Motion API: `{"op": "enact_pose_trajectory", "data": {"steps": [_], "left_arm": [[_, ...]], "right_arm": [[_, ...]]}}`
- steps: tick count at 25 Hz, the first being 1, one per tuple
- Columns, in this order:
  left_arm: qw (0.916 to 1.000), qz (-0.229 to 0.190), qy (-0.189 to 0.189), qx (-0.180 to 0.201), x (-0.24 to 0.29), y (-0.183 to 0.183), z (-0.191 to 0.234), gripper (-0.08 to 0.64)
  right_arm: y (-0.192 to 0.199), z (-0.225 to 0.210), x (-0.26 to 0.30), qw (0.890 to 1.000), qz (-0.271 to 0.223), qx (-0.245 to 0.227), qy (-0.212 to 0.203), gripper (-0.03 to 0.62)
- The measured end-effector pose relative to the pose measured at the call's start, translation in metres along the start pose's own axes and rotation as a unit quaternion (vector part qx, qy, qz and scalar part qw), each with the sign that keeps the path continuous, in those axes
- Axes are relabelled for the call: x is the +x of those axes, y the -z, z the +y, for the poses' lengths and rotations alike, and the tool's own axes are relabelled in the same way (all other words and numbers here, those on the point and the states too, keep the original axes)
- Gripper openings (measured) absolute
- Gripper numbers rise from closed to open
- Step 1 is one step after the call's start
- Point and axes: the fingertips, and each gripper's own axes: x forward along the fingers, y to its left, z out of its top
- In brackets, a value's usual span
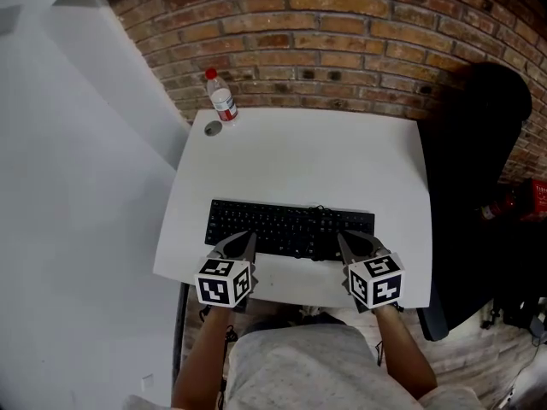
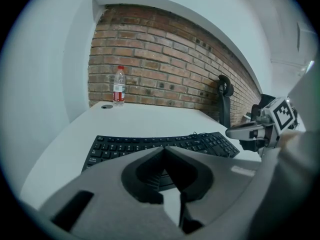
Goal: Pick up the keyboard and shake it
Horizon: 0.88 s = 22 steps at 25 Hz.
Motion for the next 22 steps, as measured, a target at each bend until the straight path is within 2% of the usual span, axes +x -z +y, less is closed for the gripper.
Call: {"op": "enact_pose_trajectory", "data": {"steps": [8, 10, 17, 22], "left_arm": [[0.9999, 0.004, 0.015, 0.003, 0.007, -0.004, 0.025, -0.001], [0.9997, 0.009, 0.021, 0.007, 0.007, -0.004, 0.034, 0.036], [0.9994, 0.024, 0.023, 0.008, 0.009, -0.004, 0.068, 0.085], [0.9987, 0.039, 0.030, 0.008, 0.013, -0.003, 0.085, 0.178]], "right_arm": [[0.006, -0.015, 0.003, 0.999, 0.013, 0.017, 0.039, 0.034], [0.008, -0.019, 0.002, 0.998, 0.014, 0.022, 0.051, 0.041], [0.014, -0.037, 0.000, 0.995, 0.021, 0.041, 0.089, 0.096], [0.013, -0.053, -0.003, 0.991, 0.018, 0.058, 0.116, 0.145]]}}
